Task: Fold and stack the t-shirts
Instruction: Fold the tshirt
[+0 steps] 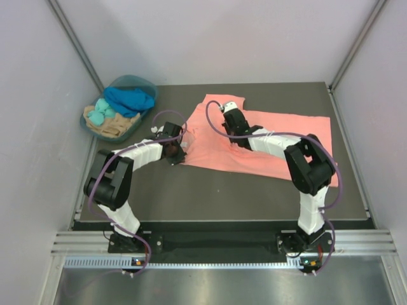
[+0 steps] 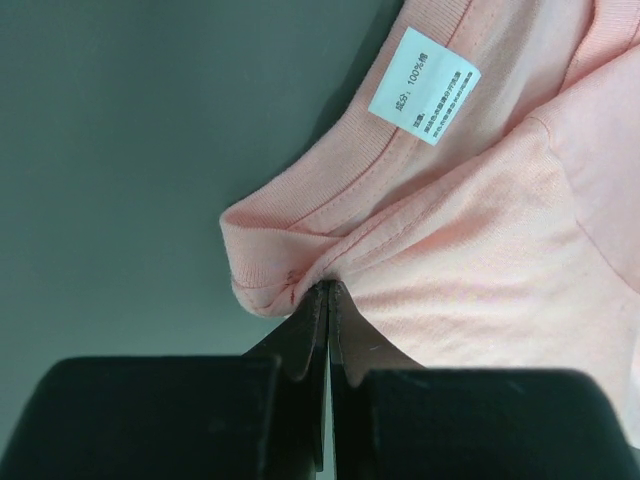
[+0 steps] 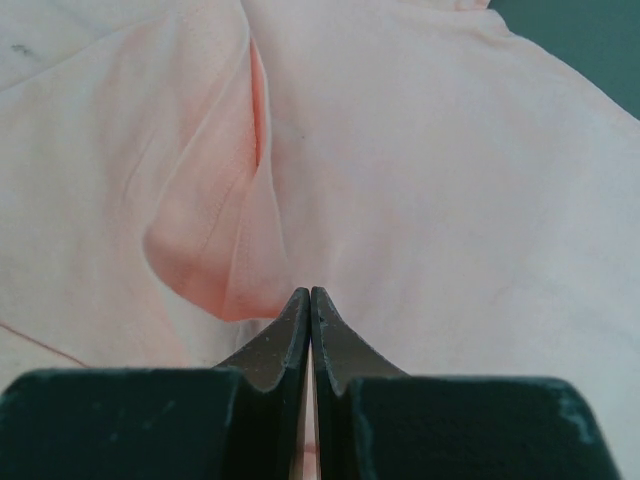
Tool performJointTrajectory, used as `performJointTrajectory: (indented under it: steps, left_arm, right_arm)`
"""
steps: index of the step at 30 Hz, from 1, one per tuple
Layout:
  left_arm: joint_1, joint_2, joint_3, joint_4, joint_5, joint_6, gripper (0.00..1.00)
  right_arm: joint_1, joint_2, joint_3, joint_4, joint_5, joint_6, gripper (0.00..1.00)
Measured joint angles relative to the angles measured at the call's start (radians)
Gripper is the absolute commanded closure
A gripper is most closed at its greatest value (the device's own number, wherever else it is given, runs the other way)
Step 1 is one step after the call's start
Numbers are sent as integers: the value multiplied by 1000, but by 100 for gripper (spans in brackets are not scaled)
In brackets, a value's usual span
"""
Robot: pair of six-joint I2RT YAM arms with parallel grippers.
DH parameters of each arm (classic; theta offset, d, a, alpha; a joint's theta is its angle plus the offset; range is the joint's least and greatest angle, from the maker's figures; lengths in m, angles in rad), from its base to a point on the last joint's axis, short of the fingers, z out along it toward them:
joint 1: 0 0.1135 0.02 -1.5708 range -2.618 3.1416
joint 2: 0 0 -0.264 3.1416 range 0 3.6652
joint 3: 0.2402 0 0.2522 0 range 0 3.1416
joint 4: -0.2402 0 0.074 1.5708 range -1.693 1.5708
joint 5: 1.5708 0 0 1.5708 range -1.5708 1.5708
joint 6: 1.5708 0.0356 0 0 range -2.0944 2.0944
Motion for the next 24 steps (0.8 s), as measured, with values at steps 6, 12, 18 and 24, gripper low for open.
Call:
performJointTrajectory:
  steps: [6, 12, 18, 24]
  left_arm:
    - [-2, -1, -1, 2, -4, -2, 99]
    - [-2, -1, -2, 2, -4, -3, 99]
    - [-2, -1, -1, 2, -4, -2, 99]
    - [-2, -1, -1, 2, -4, -2, 99]
  right_arm:
    - [-2, -23, -16, -2, -88, -3, 79]
    - [44, -36, -18, 0, -134, -7, 63]
    - [98, -36, -18, -2, -146, -53, 63]
    - [139, -26, -17, -8, -145, -100, 65]
